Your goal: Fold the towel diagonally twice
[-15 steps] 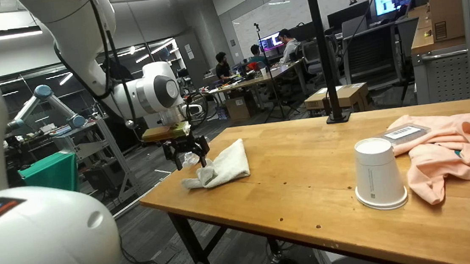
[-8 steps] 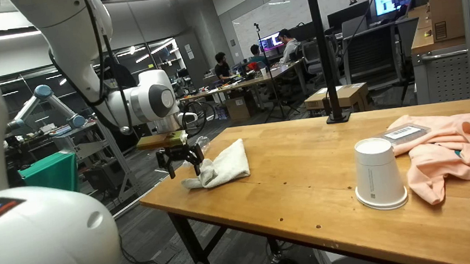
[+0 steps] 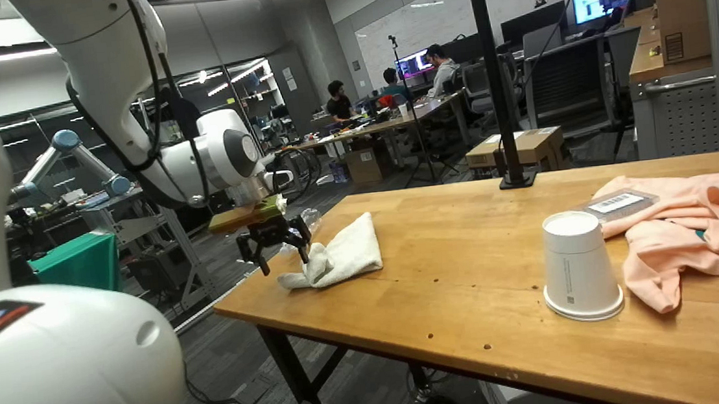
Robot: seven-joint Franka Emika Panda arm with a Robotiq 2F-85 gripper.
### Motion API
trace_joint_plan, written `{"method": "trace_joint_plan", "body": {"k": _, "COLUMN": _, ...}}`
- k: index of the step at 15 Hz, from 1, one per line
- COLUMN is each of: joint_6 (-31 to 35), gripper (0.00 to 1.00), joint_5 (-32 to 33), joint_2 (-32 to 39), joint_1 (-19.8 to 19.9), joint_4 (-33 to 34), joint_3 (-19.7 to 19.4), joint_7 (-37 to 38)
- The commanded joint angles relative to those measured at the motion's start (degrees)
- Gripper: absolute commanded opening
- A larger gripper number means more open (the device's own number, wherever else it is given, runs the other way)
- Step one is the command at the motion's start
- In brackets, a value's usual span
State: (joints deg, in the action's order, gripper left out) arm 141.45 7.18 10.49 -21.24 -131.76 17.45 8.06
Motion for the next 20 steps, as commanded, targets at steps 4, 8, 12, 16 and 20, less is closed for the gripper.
{"method": "trace_joint_plan", "body": {"k": 4, "joint_6": -0.1, "gripper": 1.00, "joint_5": 9.2, "joint_2": 0.0, "joint_1": -0.1, "joint_4": 2.2, "joint_3": -1.9, "joint_7": 0.9}}
{"method": "trace_joint_plan", "body": {"k": 8, "joint_6": 0.8, "gripper": 1.00, "joint_5": 7.4, "joint_2": 1.2, "joint_1": 0.5, "joint_4": 3.4, "joint_3": -1.5, "joint_7": -1.4}}
{"method": "trace_joint_plan", "body": {"k": 12, "joint_6": 0.9, "gripper": 1.00, "joint_5": 6.3, "joint_2": 3.1, "joint_1": 0.8, "joint_4": 4.4, "joint_3": -1.5, "joint_7": -2.8}}
{"method": "trace_joint_plan", "body": {"k": 16, "joint_6": 0.6, "gripper": 1.00, "joint_5": 6.2, "joint_2": 4.4, "joint_1": 0.7, "joint_4": 5.2, "joint_3": -1.4, "joint_7": -3.5}}
{"method": "trace_joint_plan", "body": {"k": 20, "joint_6": 0.1, "gripper": 1.00, "joint_5": 5.9, "joint_2": 2.7, "joint_1": 0.0, "joint_4": 4.4, "joint_3": -0.6, "joint_7": -3.5}}
